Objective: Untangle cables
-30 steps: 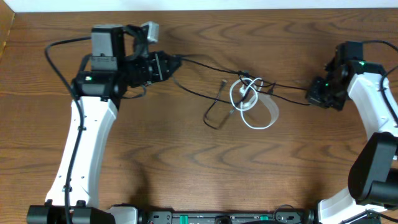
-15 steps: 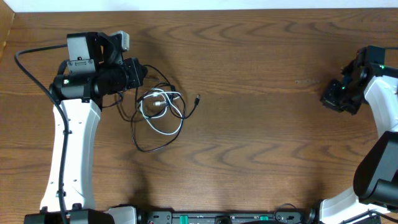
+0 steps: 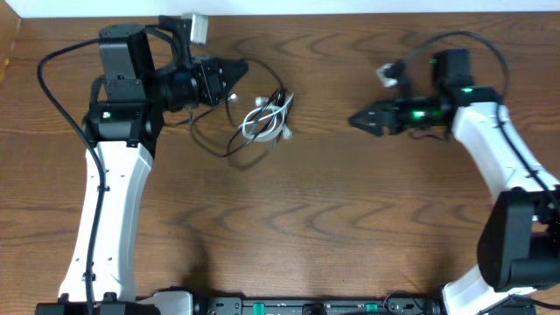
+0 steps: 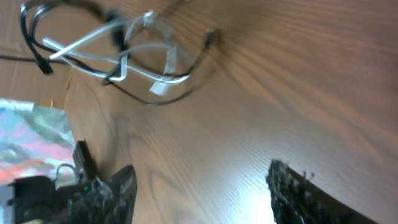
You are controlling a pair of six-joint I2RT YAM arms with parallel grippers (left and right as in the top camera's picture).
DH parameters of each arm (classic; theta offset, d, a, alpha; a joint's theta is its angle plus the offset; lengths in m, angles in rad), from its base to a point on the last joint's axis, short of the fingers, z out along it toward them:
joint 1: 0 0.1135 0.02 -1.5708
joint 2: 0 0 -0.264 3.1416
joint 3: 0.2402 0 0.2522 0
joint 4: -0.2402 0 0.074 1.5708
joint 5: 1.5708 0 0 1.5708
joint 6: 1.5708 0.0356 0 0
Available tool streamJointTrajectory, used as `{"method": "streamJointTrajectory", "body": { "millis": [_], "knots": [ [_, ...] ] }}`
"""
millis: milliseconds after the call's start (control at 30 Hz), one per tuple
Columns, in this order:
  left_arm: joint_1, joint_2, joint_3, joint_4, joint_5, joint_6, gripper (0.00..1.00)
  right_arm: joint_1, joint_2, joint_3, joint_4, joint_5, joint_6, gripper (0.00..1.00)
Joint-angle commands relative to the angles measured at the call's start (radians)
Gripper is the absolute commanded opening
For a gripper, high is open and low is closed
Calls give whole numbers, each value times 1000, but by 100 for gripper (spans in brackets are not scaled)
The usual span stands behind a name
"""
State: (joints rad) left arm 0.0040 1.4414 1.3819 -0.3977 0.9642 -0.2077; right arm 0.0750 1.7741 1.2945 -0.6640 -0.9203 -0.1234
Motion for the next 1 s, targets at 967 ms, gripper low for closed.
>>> {"method": "streamJointTrajectory", "body": {
  "millis": [967],
  "knots": [
    [-103, -26, 27, 317, 222, -597, 8, 333, 182, 0, 721, 597, 780, 54]
  ]
}}
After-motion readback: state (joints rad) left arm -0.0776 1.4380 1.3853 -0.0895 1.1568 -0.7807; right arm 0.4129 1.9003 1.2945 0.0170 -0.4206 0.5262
